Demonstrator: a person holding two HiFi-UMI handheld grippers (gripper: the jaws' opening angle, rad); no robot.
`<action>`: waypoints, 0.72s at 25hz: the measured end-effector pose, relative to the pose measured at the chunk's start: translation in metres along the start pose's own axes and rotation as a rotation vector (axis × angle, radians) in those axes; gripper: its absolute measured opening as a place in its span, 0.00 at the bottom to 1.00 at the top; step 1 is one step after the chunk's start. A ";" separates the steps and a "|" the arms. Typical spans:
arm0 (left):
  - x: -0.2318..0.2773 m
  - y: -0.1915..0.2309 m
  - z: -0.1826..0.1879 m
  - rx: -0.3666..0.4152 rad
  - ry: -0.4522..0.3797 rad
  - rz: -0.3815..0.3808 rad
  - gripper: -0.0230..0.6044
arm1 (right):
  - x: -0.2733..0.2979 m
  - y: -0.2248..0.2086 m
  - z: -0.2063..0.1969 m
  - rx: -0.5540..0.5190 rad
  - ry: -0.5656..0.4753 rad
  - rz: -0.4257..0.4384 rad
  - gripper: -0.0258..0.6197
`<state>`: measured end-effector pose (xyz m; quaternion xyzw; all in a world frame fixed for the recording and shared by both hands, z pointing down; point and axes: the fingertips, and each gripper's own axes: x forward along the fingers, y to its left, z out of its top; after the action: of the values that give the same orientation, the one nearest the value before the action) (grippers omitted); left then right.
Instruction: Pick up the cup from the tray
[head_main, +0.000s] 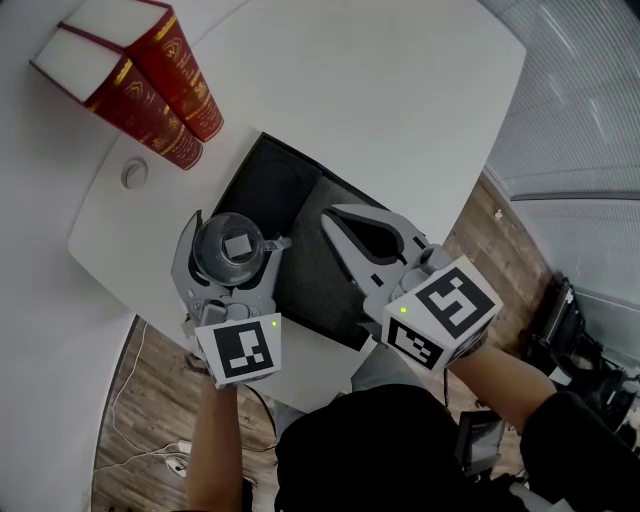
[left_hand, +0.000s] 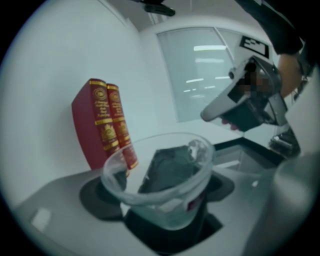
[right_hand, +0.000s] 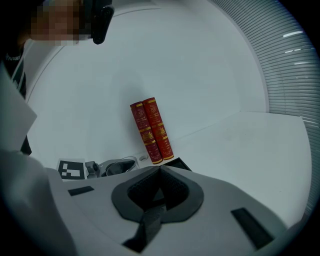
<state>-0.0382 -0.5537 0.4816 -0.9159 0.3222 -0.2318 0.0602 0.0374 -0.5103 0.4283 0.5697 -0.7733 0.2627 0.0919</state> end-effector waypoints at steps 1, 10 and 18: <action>0.000 0.000 0.000 -0.003 0.001 -0.002 0.73 | 0.000 0.001 0.000 0.000 -0.001 0.001 0.06; -0.004 0.006 0.001 -0.077 -0.023 -0.001 0.68 | -0.004 0.005 -0.001 -0.005 -0.007 0.008 0.06; -0.021 0.016 0.005 -0.211 -0.032 0.056 0.67 | -0.013 0.006 0.003 -0.013 -0.029 0.014 0.06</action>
<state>-0.0596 -0.5538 0.4652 -0.9113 0.3693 -0.1800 -0.0250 0.0363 -0.4995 0.4183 0.5675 -0.7802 0.2500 0.0825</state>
